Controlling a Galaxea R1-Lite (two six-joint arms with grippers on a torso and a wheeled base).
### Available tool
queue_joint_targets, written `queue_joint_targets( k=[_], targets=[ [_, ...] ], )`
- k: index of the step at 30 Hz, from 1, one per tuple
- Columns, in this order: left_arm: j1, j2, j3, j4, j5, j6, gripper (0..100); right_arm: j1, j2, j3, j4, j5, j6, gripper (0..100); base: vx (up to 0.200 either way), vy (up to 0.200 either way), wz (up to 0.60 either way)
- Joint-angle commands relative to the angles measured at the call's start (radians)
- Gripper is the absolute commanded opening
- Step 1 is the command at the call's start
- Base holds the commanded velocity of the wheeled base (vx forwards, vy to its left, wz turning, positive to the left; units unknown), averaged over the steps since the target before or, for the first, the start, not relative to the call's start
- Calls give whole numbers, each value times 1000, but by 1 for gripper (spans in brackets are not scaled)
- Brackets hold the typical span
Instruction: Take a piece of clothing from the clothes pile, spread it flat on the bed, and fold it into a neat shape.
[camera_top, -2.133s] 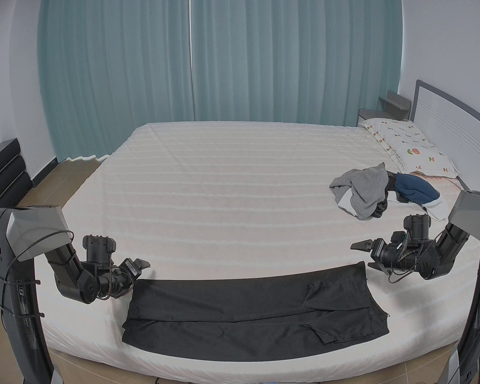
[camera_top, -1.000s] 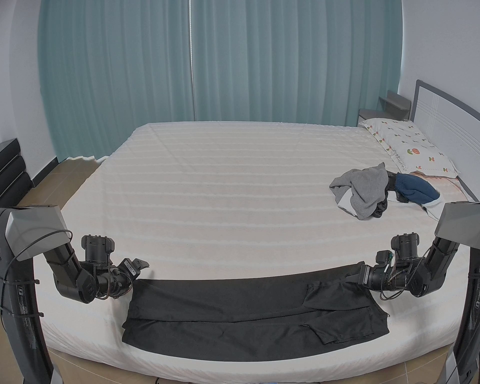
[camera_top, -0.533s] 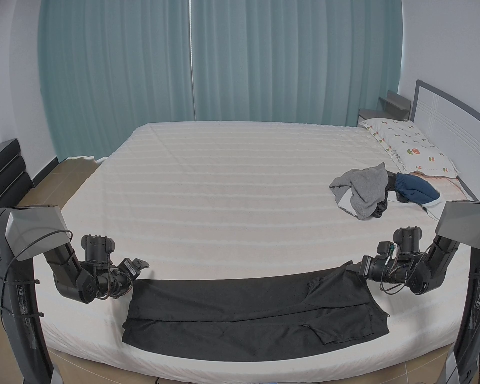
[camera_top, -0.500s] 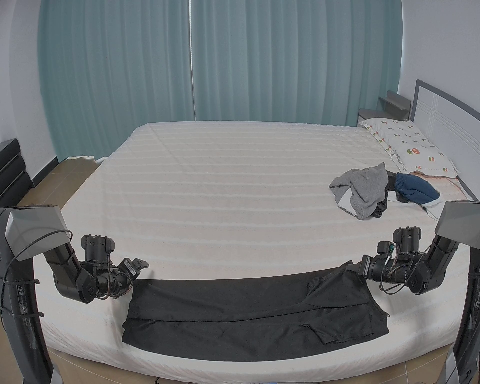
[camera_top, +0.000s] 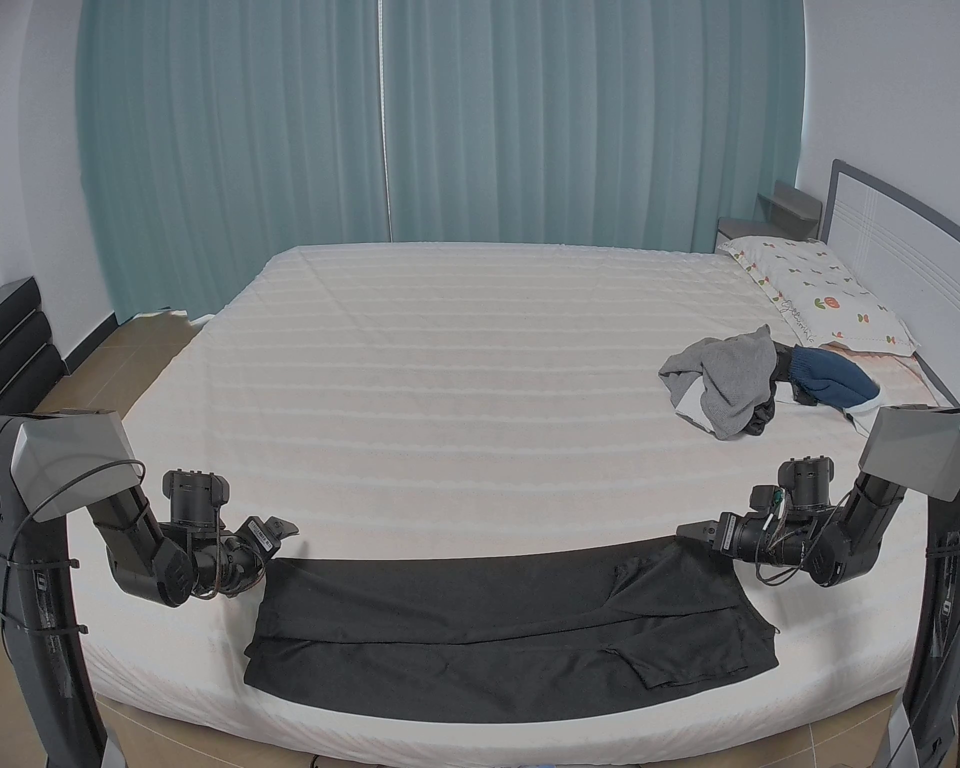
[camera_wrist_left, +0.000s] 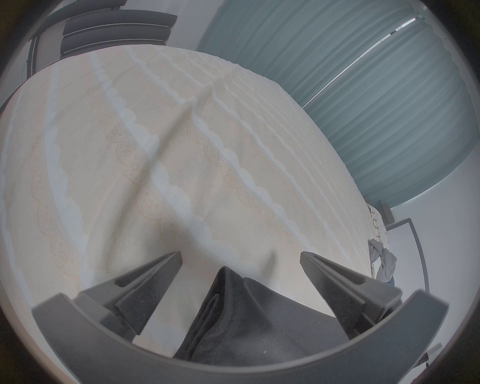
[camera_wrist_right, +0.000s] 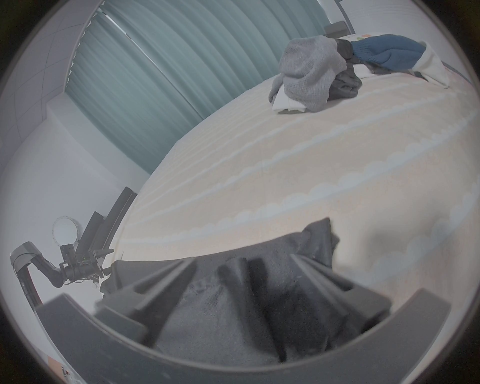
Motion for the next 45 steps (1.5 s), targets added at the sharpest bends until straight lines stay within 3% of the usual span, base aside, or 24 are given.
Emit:
queue_joint_targets(
  k=[1, 12, 19, 25, 26, 44, 45],
  targets=[
    [-1, 2, 0, 1, 1, 0, 100, 10, -52, -23, 27, -4, 3, 100, 0, 0, 0],
    [-1, 0, 2, 1, 1, 0, 100, 133, -174, -73, 154, -9, 3, 100, 0, 0, 0],
    [-1, -1, 3, 1, -1, 0, 100, 222, -129, -81, 199, -29, -8, 100, 0, 0, 0],
    [-3, 0, 5, 1, 1, 0, 100, 251, -88, -81, 200, -38, -54, 100, 0, 0, 0],
    [-3, 0, 6, 1, 1, 0, 100, 270, -71, -81, 199, -67, -77, 100, 0, 0, 0],
    [-3, -1, 10, -1, -1, 0, 100, 285, -20, -99, 200, -110, -160, 100, 0, 0, 0],
    [-3, -1, 10, -1, -1, 0, 100, 285, -16, -104, 199, -113, -163, 0, 0, 0, 0]
  ],
)
